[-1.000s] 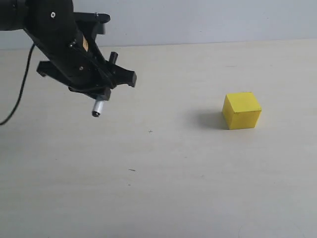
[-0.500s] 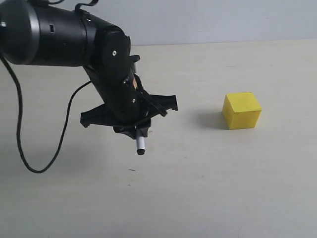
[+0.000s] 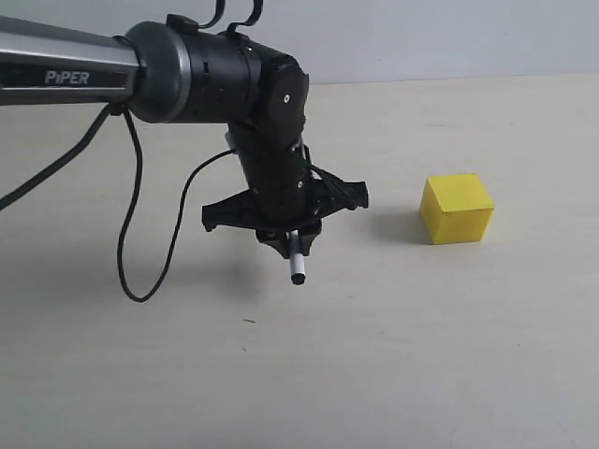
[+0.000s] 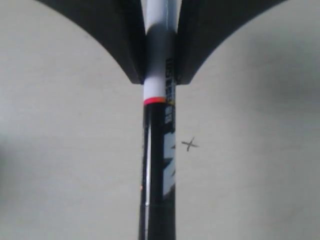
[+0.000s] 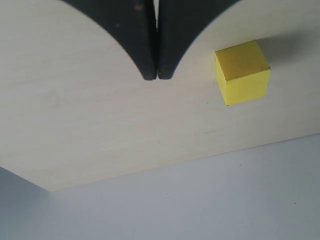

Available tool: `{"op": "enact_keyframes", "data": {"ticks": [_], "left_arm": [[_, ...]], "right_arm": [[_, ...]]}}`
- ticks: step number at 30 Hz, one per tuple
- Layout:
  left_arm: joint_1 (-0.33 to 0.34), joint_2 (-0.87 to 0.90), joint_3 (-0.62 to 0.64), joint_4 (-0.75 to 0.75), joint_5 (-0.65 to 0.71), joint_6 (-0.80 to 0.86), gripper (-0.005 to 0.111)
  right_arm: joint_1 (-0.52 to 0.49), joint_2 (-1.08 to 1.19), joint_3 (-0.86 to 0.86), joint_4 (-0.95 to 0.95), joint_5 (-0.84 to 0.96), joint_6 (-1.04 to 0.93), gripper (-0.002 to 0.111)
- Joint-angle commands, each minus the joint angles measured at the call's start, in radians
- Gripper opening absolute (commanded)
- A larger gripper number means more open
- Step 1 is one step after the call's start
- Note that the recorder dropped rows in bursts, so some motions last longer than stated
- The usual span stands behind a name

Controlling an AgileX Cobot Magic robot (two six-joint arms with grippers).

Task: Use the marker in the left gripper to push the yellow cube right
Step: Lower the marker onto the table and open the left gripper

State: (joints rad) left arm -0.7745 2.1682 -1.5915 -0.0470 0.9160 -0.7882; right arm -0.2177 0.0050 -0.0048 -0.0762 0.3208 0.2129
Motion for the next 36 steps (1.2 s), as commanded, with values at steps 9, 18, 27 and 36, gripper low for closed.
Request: {"op": "enact_keyframes", "data": {"ticks": [9,18,27,36], "left_arm": [[0.010,0.080,-0.094,0.060,0.106,-0.014,0.000],[0.028,0.080,-0.094,0.056,0.098,-0.019,0.000],[0.028,0.097,-0.094,0.058,0.101,-0.025,0.000],[0.028,0.111,-0.094,0.058,0.083,-0.023,0.000]], "right_arm": [[-0.003,-0.005,0.005,-0.002,-0.009,-0.001,0.000],[-0.003,-0.005,0.005,-0.002,-0.009,-0.001,0.000],[-0.003,-0.005,0.005,-0.002,-0.009,-0.001,0.000],[-0.003,-0.005,0.005,-0.002,-0.009,-0.001,0.000]]}}
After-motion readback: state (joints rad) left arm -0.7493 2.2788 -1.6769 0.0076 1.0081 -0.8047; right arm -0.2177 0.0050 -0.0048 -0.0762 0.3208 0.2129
